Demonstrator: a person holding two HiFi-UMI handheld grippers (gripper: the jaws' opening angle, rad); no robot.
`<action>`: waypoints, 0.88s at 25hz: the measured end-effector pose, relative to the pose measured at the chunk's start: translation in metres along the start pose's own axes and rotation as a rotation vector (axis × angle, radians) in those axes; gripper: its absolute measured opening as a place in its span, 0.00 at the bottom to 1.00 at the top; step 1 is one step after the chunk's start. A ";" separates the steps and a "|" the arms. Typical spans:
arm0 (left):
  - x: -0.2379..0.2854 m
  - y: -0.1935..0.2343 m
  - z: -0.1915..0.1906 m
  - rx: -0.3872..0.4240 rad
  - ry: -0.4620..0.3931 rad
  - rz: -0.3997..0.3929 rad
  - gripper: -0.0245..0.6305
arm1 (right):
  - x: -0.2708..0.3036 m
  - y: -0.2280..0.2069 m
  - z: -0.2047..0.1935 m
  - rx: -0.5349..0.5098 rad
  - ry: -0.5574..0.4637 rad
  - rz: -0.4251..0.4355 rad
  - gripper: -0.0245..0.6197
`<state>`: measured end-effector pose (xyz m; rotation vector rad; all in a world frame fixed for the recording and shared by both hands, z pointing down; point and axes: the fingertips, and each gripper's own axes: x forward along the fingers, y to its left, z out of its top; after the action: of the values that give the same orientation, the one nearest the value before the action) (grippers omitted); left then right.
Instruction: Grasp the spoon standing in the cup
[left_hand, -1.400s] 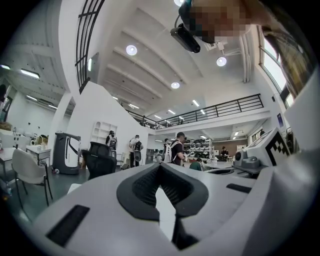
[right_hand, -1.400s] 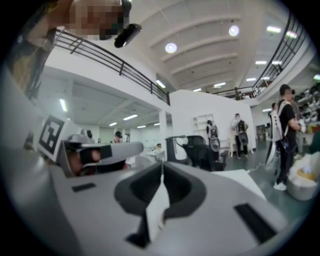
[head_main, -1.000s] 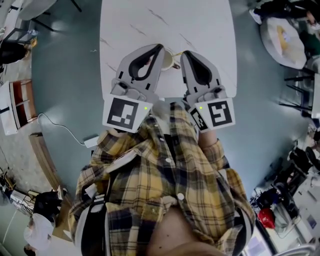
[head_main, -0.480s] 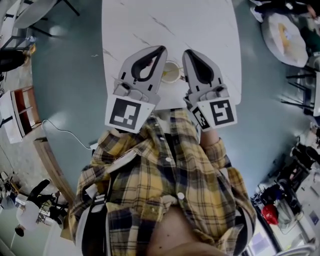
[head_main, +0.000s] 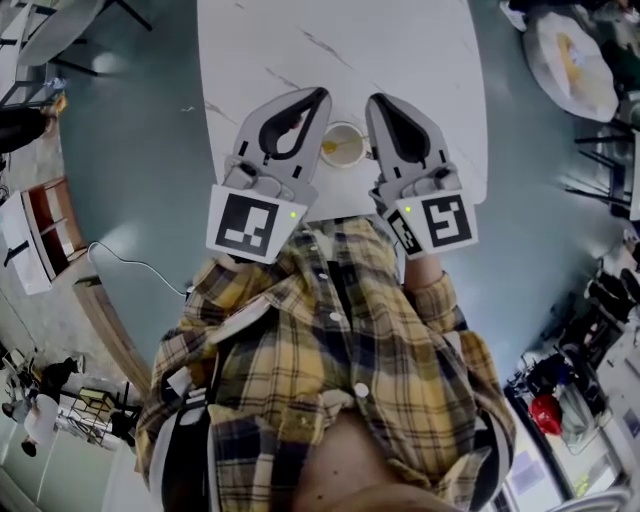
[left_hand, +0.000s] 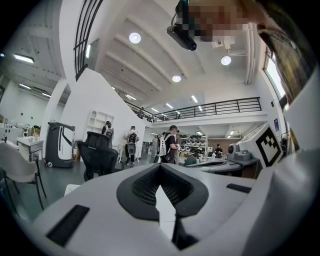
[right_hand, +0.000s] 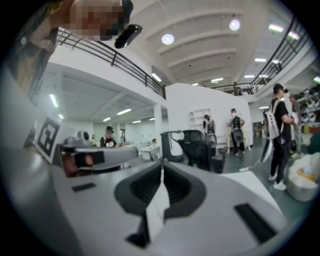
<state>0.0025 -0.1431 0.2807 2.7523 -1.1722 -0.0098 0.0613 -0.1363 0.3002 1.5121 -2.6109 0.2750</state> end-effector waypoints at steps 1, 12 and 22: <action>0.001 0.000 0.000 0.000 0.001 0.001 0.06 | 0.000 -0.002 0.000 -0.001 0.002 0.000 0.09; 0.019 -0.008 0.003 0.007 -0.014 0.055 0.06 | -0.009 -0.030 0.005 -0.002 0.009 0.040 0.09; 0.021 -0.010 0.004 0.023 -0.031 0.108 0.06 | -0.016 -0.042 0.004 -0.007 0.001 0.062 0.09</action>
<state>0.0240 -0.1515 0.2760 2.7139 -1.3355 -0.0270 0.1057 -0.1437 0.2974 1.4301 -2.6585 0.2725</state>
